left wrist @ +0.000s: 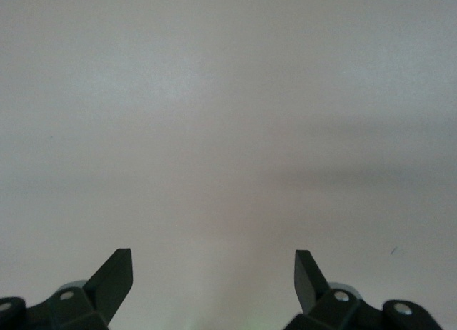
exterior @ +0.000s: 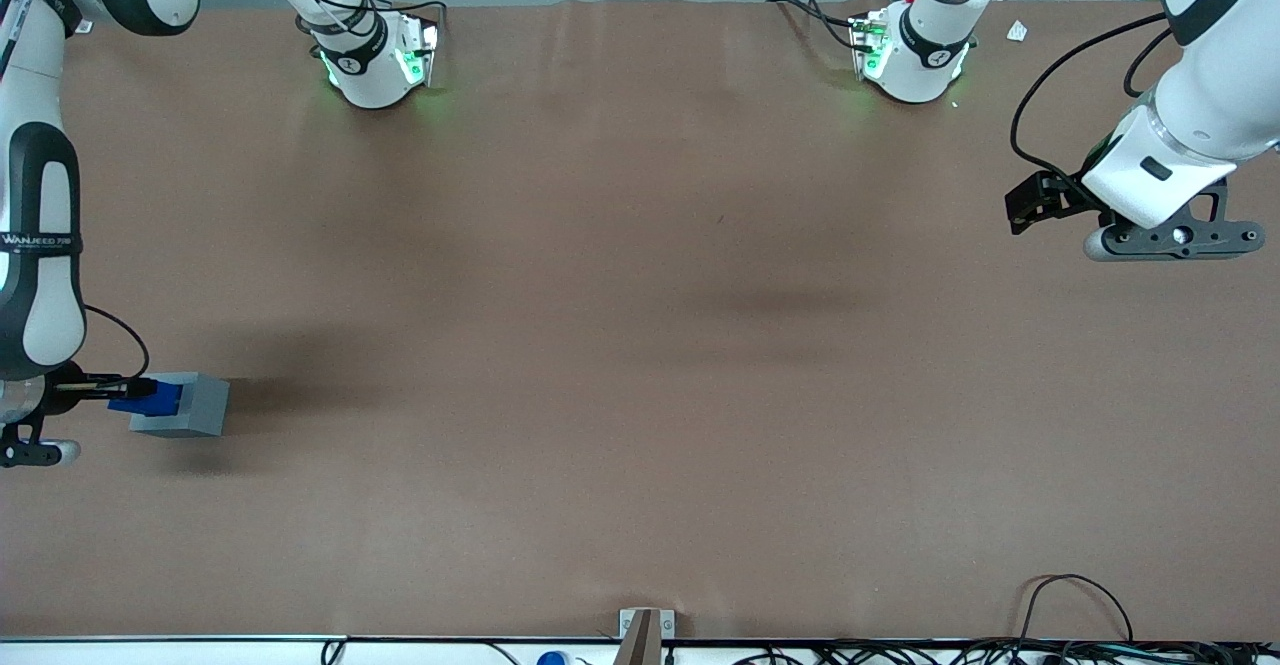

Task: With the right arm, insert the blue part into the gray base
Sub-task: 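Lower the blue block into the gray base's opening and press down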

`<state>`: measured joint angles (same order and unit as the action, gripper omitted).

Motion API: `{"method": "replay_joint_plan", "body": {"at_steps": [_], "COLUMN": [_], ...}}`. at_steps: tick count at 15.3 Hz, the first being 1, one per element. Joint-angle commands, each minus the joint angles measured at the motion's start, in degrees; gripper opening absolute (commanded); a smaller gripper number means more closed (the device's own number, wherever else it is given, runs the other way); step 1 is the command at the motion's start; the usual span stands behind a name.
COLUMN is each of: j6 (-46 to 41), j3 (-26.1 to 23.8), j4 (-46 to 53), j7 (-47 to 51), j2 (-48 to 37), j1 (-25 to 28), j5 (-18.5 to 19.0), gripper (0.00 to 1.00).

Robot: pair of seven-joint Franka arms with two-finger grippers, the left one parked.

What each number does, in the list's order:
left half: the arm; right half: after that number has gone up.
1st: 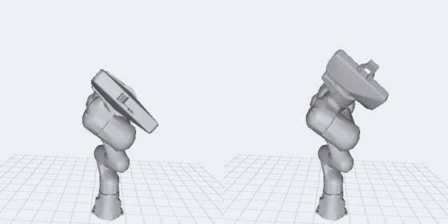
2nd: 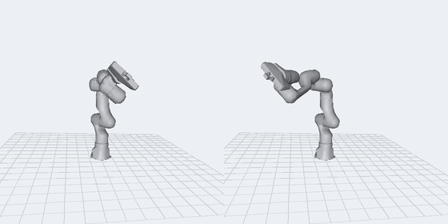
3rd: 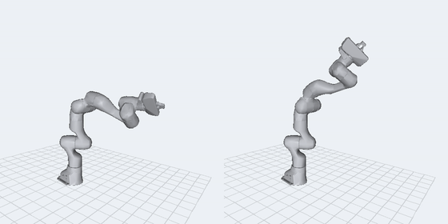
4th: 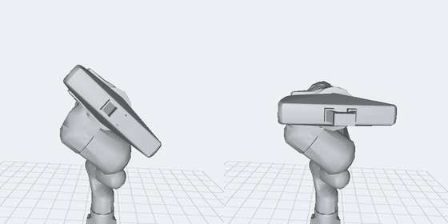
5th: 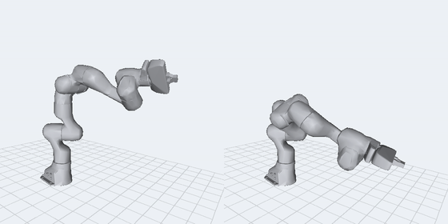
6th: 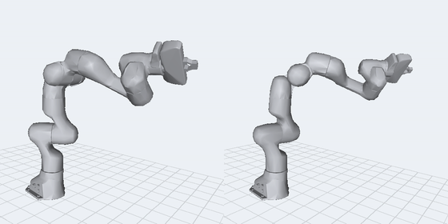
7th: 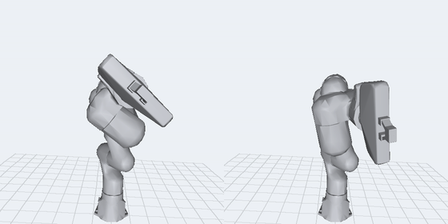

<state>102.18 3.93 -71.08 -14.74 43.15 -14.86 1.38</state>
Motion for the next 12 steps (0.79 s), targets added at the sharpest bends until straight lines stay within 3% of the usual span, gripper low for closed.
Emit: {"method": "replay_joint_plan", "body": {"at_steps": [1, 12], "j6": [0.0, 0.2], "j3": [-0.7, -0.7], "j4": [0.4, 0.5], "j7": [0.0, -0.2], "j2": [1.0, 1.8], "j1": [-0.2, 0.8], "j5": [0.9, 1.1], "gripper": [0.05, 0.07]}}
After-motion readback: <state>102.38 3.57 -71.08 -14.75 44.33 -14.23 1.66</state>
